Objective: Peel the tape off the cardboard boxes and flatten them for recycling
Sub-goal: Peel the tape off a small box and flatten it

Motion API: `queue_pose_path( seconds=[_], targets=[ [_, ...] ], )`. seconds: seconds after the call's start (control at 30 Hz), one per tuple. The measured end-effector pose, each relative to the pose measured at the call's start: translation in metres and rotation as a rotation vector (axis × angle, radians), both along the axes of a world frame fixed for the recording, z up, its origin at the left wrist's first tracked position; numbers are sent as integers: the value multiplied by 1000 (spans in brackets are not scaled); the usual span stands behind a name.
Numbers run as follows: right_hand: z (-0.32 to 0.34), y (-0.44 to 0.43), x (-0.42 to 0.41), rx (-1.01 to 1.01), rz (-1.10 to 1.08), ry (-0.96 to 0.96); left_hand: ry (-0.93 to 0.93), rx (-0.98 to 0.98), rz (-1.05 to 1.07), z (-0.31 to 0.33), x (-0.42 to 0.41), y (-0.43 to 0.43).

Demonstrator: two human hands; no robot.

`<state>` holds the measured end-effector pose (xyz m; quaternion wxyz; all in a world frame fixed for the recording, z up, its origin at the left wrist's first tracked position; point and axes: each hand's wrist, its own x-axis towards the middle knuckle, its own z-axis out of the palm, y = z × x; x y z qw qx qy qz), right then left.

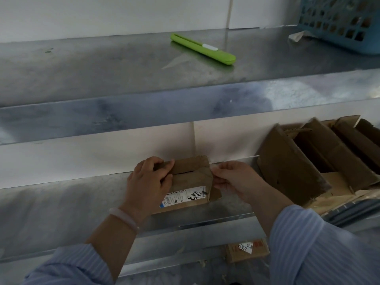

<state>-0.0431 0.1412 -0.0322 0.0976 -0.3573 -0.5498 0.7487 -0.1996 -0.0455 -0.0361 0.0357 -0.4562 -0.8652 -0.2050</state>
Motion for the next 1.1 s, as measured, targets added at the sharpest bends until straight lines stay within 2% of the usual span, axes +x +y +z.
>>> queue_pose_path(
  seconds=[0.1, 0.17, 0.23, 0.33, 0.4, 0.47, 0.67, 0.8, 0.87, 0.97, 1.1],
  targets=[
    [-5, -2, -4, 86, -106, -33, -9, 13, 3, 0, -1, 0],
    [-9, -7, -7, 212, -192, -75, -15, 13, 5, -1, 0, -1],
    [-14, -11, -8, 387, -237, -116, -18, 1, 6, 0, 0, 0],
    [-21, -13, -8, 814, -173, -236, -21, -12, 6, 2, 1, 0],
    [-26, -12, -7, 926, -103, -281, -21, -8, 4, 2, 1, -2],
    [-31, -10, -6, 775, -108, -227, -16, -10, -1, 1, 2, -3],
    [-19, -9, 2, -59, -155, 142, -13, 4, -8, 2, 2, -3],
    [-7, -10, 6, -354, -128, 140, -11, 19, -7, 0, 1, -2],
    [0, -9, 6, -403, -104, 101, -3, 20, -6, 0, 1, -1],
    [4, -6, 4, -345, -58, 57, 6, 13, -13, -1, -1, -1],
    [0, -3, 1, -110, -50, -22, 11, 1, -12, -1, -1, -2]
  ],
)
